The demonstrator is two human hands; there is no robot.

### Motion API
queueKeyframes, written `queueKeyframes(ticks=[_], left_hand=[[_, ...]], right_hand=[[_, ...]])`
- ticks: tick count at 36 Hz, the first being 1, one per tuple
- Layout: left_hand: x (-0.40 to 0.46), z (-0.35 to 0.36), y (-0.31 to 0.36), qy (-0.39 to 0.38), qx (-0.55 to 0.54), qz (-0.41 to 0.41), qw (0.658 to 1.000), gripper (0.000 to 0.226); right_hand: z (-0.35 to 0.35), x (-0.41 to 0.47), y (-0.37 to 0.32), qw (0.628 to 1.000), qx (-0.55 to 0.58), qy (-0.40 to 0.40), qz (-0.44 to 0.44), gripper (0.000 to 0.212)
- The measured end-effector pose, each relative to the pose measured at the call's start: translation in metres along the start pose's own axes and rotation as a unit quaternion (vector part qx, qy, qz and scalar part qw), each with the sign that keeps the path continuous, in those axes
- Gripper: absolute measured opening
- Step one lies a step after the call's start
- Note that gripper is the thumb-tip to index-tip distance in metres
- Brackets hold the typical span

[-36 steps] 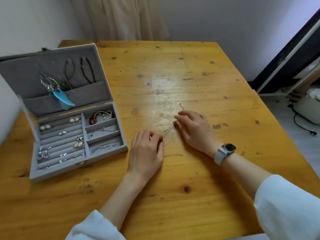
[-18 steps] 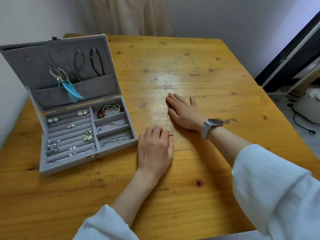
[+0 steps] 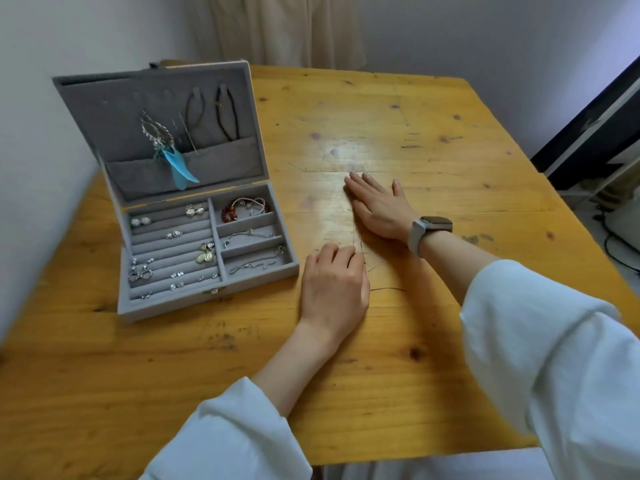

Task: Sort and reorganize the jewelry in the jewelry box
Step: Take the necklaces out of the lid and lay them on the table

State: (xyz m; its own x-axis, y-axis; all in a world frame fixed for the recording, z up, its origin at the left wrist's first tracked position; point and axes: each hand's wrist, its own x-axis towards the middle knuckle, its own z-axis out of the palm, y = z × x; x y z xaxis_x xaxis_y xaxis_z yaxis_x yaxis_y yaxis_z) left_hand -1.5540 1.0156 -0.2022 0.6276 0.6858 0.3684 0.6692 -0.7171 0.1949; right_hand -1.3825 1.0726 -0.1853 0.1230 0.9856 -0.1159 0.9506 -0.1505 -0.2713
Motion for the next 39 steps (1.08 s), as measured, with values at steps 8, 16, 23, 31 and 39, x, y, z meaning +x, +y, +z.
queueKeyframes(ticks=[8,16,23,31,39], left_hand=[[0.001,-0.006,0.001,-0.004,-0.019,-0.005,1.0,0.034],[0.01,-0.052,-0.038,0.06,-0.011,0.02,0.998,0.035],[0.037,-0.11,-0.119,0.138,0.051,-0.04,0.988,0.026],[0.058,-0.163,-0.218,0.163,0.15,-0.122,0.968,0.054],[0.068,-0.169,-0.248,0.045,0.182,-0.173,0.967,0.067]], right_hand=[[-0.01,-0.027,-0.003,0.981,0.17,0.087,0.02,0.047],[-0.03,-0.045,-0.04,0.969,0.202,0.141,0.011,0.034],[-0.047,-0.018,-0.112,0.964,0.196,0.159,-0.086,0.03],[-0.059,0.036,-0.204,0.937,0.256,0.203,-0.124,0.024],[-0.049,0.072,-0.261,0.951,0.219,0.212,-0.041,0.031]])
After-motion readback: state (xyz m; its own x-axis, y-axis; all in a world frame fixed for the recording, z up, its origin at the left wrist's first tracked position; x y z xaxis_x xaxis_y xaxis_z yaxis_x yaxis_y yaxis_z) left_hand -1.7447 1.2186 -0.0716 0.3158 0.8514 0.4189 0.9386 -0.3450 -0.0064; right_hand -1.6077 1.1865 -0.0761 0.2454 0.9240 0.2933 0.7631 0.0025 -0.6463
